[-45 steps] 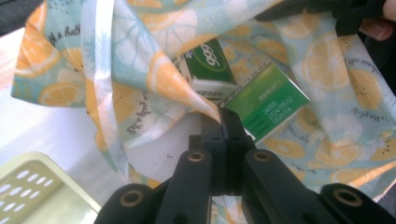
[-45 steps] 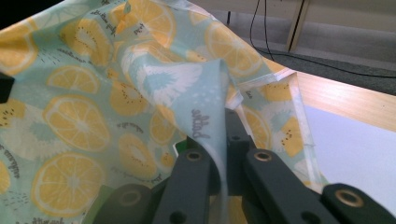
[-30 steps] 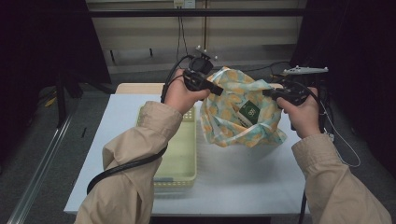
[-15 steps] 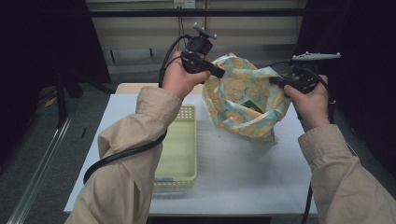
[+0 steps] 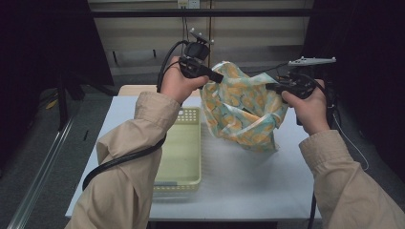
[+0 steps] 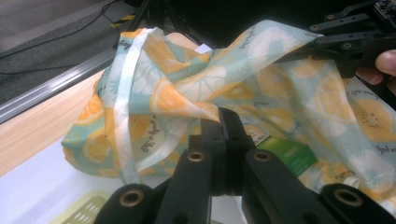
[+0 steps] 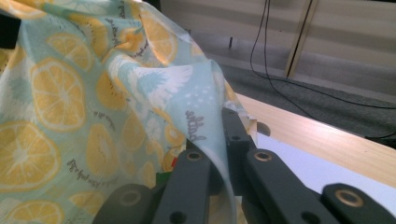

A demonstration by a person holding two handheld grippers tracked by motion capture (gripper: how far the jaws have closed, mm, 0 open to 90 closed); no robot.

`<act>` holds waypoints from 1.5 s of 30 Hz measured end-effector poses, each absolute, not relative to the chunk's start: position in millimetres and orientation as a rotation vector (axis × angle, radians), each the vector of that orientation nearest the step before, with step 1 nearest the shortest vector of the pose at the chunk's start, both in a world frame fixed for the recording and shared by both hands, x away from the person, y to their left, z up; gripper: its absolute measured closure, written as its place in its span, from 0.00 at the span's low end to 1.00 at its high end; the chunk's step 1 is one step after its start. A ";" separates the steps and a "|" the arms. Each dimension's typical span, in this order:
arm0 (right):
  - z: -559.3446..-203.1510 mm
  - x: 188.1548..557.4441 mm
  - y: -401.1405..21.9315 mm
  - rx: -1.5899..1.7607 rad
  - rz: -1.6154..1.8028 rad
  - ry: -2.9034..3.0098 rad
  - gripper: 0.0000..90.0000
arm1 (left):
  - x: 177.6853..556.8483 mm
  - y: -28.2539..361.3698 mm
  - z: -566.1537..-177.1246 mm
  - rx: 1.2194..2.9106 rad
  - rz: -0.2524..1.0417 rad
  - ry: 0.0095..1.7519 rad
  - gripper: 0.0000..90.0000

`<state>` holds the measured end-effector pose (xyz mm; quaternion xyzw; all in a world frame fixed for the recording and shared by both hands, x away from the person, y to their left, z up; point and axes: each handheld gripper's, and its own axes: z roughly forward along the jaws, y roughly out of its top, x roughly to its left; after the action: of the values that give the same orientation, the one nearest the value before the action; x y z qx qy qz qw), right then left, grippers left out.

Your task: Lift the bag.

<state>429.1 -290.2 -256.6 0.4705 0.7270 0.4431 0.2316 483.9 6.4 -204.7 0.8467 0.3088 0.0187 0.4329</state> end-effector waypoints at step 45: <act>-284.8 402.6 -271.6 1.349 1.358 2.058 0.22 | 458.5 93.3 -276.1 2.083 0.001 0.915 0.26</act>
<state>402.6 -271.6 -284.8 0.4734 0.7221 0.4767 0.1649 458.5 93.3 -276.1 0.8310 0.3651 0.0005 0.4196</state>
